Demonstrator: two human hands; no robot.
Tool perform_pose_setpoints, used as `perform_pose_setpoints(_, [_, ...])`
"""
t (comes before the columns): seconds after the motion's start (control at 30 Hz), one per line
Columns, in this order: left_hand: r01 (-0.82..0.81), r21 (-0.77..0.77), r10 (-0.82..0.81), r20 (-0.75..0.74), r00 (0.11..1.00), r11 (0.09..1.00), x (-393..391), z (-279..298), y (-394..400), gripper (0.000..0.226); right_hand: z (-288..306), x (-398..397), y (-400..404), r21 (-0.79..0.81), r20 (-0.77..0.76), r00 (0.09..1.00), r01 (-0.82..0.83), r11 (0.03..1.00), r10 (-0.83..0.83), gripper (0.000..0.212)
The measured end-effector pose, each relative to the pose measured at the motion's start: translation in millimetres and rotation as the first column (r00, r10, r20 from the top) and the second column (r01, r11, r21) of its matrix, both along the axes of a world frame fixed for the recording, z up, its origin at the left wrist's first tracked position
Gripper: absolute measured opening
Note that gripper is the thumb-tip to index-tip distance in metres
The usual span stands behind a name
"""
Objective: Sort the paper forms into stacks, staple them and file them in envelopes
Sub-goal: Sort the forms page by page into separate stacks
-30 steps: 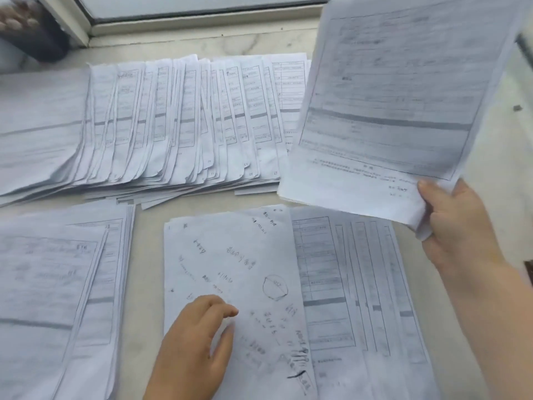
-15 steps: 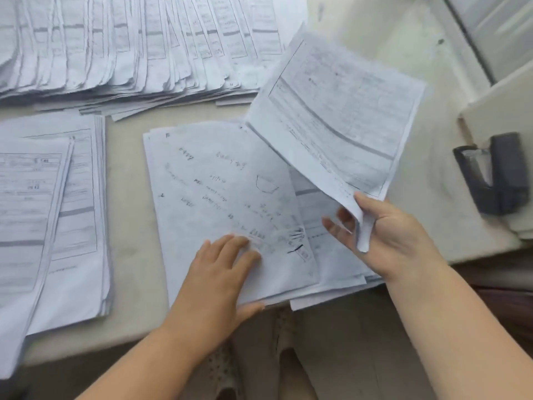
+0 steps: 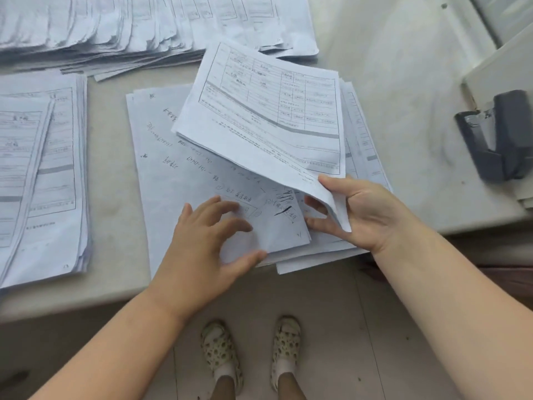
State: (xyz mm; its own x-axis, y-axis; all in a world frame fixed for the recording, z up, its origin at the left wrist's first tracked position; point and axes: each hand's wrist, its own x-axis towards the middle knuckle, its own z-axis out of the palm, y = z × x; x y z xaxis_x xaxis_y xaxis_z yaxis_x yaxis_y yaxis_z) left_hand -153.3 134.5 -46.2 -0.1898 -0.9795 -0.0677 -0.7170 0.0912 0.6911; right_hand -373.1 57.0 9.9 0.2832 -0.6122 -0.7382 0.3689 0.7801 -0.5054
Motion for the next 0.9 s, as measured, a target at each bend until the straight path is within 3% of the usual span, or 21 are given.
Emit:
perform_pose_setpoints(0.1, [0.006,0.026,-0.008,0.051,0.999,1.000,-10.7,3.0,-0.6,0.060,-0.7,5.6,0.2,-0.035,0.050,0.998,-0.021,0.999,0.022,0.023])
perform_pose_setpoints(0.17, [-0.022,0.011,0.022,0.013,1.000,1.000,-12.2,2.7,-1.7,0.040,0.0,10.7,-1.0,-0.072,0.068,0.997,-0.024,0.997,0.029,0.024])
perform_pose_setpoints(0.27, [-0.156,0.075,0.167,-0.167,0.972,0.985,-9.3,1.8,-2.4,0.017,0.8,10.4,-7.6,-0.105,0.052,0.997,-0.048,0.993,0.054,0.031])
perform_pose_setpoints(0.43, [-0.394,0.189,0.429,-0.214,0.877,0.900,-13.3,2.2,-5.4,0.037,11.2,-16.5,-25.2,-0.152,-0.048,0.999,0.000,0.988,-0.008,0.026])
perform_pose_setpoints(0.6, [-0.464,0.174,0.495,-0.267,0.827,0.869,-21.9,0.8,-3.3,0.044,11.3,-37.2,-25.4,-0.125,0.015,0.998,0.063,0.990,-0.062,0.040])
perform_pose_setpoints(0.77, [-0.561,0.137,0.576,-0.265,0.774,0.817,-34.0,12.6,-5.0,0.050,-9.4,-27.6,-16.2,-0.070,0.029,1.000,-0.003,0.998,0.005,0.021])
perform_pose_setpoints(0.9, [-0.555,0.161,0.577,-0.277,0.769,0.816,-35.4,8.9,-7.5,0.043,-20.7,-24.4,-14.3,-0.055,0.065,0.998,-0.021,0.998,0.025,0.020])
